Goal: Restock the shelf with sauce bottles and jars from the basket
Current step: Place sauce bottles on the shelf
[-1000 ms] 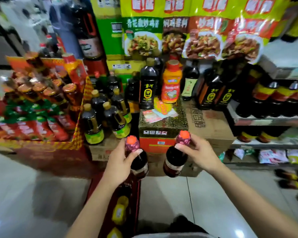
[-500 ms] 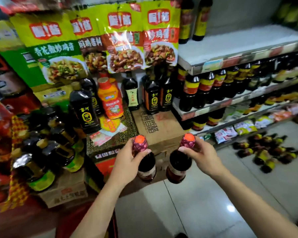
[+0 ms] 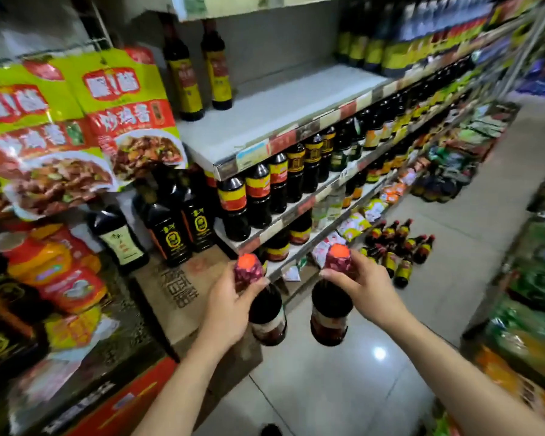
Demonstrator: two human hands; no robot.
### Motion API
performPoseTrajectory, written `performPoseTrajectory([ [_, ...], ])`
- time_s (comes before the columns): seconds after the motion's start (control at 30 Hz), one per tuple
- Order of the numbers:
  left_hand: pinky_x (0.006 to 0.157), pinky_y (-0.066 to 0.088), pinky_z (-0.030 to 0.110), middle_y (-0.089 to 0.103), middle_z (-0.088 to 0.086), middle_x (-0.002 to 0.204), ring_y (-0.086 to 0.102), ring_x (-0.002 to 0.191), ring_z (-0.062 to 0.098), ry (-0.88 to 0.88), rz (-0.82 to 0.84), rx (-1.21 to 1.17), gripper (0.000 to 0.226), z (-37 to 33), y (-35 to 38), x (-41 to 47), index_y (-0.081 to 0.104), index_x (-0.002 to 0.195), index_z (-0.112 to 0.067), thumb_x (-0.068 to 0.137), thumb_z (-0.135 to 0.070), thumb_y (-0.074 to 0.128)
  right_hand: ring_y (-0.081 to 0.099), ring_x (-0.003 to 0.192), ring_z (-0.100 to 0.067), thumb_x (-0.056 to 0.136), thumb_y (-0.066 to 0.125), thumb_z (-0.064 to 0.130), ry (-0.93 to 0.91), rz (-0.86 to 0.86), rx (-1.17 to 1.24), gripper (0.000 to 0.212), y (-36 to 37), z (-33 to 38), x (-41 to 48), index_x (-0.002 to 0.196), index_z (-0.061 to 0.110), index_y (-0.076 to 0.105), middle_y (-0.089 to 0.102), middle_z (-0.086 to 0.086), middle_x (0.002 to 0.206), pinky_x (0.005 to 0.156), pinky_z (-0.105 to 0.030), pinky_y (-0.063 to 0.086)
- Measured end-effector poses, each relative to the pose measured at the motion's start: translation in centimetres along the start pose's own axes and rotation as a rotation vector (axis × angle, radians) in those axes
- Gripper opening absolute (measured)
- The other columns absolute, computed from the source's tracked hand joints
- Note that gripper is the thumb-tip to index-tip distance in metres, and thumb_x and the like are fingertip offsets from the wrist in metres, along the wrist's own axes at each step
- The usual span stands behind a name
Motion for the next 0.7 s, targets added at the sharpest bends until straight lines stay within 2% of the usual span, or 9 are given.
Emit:
performPoseTrajectory([
  [0.07,0.080,0.037,0.001,0.065,-0.008,0.102,0.059,0.097,0.005,-0.014,0.068,-0.089,0.032,0.2,1.5,2.6,0.054,0.112,-0.021,0.082,-0.019,0.065,0.058,0.071,0.014,0.072,0.073,0.035,0.023,-0.055,-0.034,0.024,-1.1,-0.7,1.3,0.089,0.031,0.056,0.063,0.020,0.078,0.062,-0.007,0.044],
  [0.1,0.090,0.039,0.010,0.065,-0.002,0.109,0.059,0.103,0.010,-0.026,0.099,-0.139,0.040,0.3,2.2,4.1,0.053,0.119,-0.015,0.082,-0.016,0.065,0.059,0.070,0.010,0.070,0.073,0.038,0.038,-0.085,-0.042,0.025,-1.6,-1.1,2.1,0.088,0.030,0.057,0.064,0.019,0.078,0.063,-0.010,0.045],
  [0.17,0.101,0.040,0.030,0.064,0.007,0.114,0.058,0.110,0.019,-0.022,0.153,-0.217,0.040,0.4,3.5,6.8,0.054,0.118,-0.015,0.080,-0.013,0.066,0.060,0.071,0.000,0.071,0.072,0.036,0.073,-0.147,-0.045,0.022,-2.7,-2.2,3.7,0.087,0.030,0.058,0.065,0.015,0.078,0.069,-0.021,0.048],
  [0.2,0.099,0.042,0.032,0.066,0.006,0.111,0.059,0.109,0.018,0.003,0.189,-0.243,0.035,0.4,4.3,8.5,0.056,0.110,-0.020,0.078,-0.013,0.068,0.059,0.072,-0.005,0.072,0.072,0.036,0.087,-0.181,-0.046,0.023,-3.3,-2.8,4.8,0.090,0.027,0.059,0.066,0.011,0.078,0.072,-0.027,0.049],
  [0.3,0.087,0.046,0.019,0.069,-0.009,0.097,0.063,0.097,0.006,0.052,0.289,-0.314,0.028,0.0,5.9,11.5,0.058,0.095,-0.029,0.069,-0.027,0.068,0.058,0.073,-0.009,0.065,0.069,0.048,0.109,-0.251,-0.045,0.045,-4.6,-3.6,6.8,0.096,0.017,0.062,0.068,0.004,0.080,0.074,-0.037,0.049],
  [0.37,0.086,0.045,0.016,0.069,-0.014,0.095,0.063,0.095,0.002,0.083,0.348,-0.305,0.030,-0.4,7.1,13.8,0.058,0.095,-0.030,0.067,-0.035,0.065,0.059,0.073,-0.008,0.063,0.069,0.050,0.122,-0.312,-0.041,0.038,-5.4,-3.6,8.5,0.089,0.023,0.062,0.069,0.005,0.079,0.076,-0.037,0.049],
  [0.53,0.088,0.044,0.010,0.067,-0.008,0.108,0.061,0.101,0.000,0.159,0.449,-0.326,0.044,-1.6,9.5,19.0,0.055,0.116,-0.019,0.074,-0.030,0.064,0.057,0.067,0.009,0.061,0.069,0.050,0.128,-0.426,-0.030,0.027,-7.6,-3.3,12.6,0.077,0.031,0.059,0.065,0.017,0.070,0.065,-0.013,0.047],
  [0.6,0.087,0.044,0.010,0.069,-0.015,0.100,0.062,0.097,-0.003,0.176,0.445,-0.313,0.038,-2.1,10.6,20.9,0.057,0.107,-0.030,0.070,-0.036,0.063,0.059,0.071,0.003,0.065,0.070,0.049,0.111,-0.462,-0.046,0.023,-8.8,-3.3,14.3,0.076,0.032,0.058,0.065,0.015,0.073,0.071,-0.021,0.049],
  [0.7,0.080,0.044,0.008,0.068,-0.028,0.088,0.060,0.088,-0.011,0.184,0.384,-0.294,0.023,-3.0,12.0,23.6,0.060,0.092,-0.041,0.069,-0.041,0.063,0.061,0.077,-0.010,0.057,0.062,0.067,0.081,-0.478,-0.057,0.038,-10.5,-3.5,16.6,0.076,0.035,0.057,0.064,0.014,0.076,0.075,-0.036,0.051],
])
Point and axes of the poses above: each hand's wrist, its own x-axis towards the middle knuckle, its own y-axis out of the palm, z = x × y, the point moved 2 cm from there along x, towards the middle knuckle
